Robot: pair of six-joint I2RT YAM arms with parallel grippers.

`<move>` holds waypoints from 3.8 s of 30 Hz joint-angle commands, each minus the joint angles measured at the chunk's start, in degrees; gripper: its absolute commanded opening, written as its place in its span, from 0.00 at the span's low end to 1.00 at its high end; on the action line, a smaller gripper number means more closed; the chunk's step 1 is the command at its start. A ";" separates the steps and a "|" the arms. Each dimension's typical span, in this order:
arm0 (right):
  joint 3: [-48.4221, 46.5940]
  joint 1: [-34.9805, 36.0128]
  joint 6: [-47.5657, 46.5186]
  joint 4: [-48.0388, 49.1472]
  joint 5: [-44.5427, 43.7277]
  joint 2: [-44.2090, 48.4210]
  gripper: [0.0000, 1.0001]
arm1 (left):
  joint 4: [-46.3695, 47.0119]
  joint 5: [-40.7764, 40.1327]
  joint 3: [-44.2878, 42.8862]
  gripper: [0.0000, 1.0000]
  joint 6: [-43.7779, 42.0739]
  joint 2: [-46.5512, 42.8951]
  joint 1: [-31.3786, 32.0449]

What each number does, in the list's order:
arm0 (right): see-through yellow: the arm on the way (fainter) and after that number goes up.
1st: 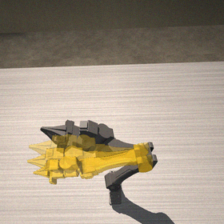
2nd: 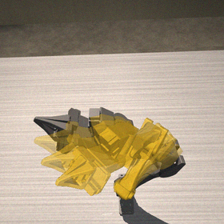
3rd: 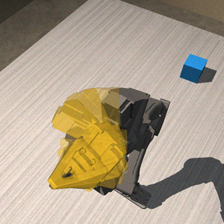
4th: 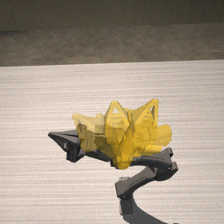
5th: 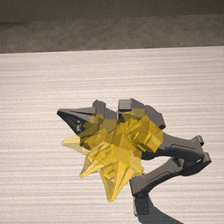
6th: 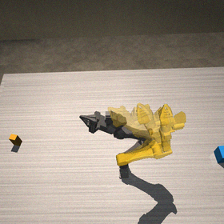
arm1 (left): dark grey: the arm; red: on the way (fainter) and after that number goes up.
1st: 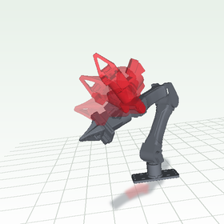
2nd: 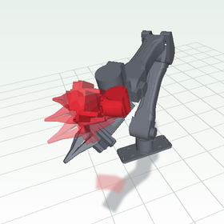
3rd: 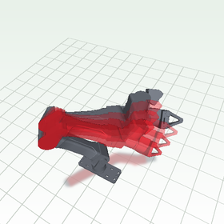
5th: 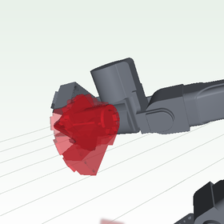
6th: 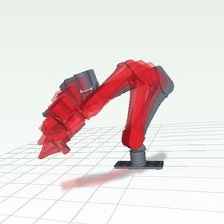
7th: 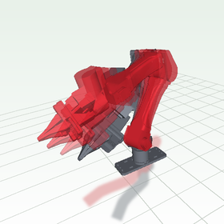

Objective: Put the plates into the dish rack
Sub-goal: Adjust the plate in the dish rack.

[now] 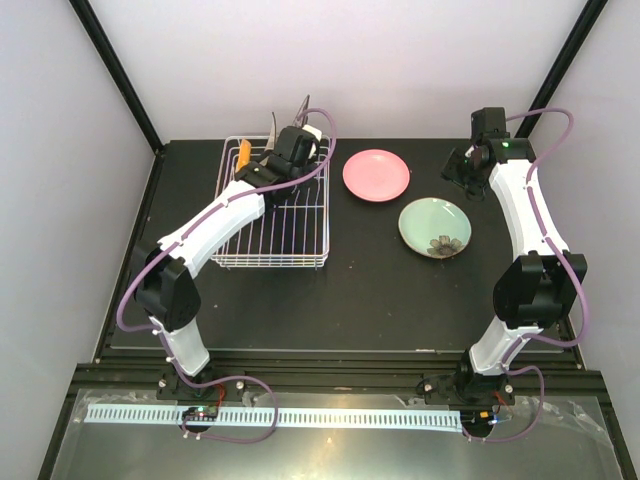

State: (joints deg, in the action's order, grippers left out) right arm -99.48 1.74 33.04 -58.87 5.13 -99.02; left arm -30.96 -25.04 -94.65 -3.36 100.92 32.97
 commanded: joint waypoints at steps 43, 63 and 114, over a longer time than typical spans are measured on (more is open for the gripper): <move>3.32 -1.61 -1.66 1.58 0.06 2.69 0.42 | 14.96 1.57 8.00 0.02 1.18 -2.45 -7.20; 2.62 -1.94 -1.84 1.49 0.66 2.41 0.42 | 12.57 2.09 14.23 0.02 2.71 -1.87 -9.24; -37.86 -1.80 -12.93 -6.39 23.27 -40.01 0.41 | 2.28 13.12 15.73 0.71 8.59 -27.87 -1.69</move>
State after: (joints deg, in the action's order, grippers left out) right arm -136.92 0.10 22.00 -64.12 23.49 -138.32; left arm -24.01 -12.32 -85.43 4.32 77.10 28.45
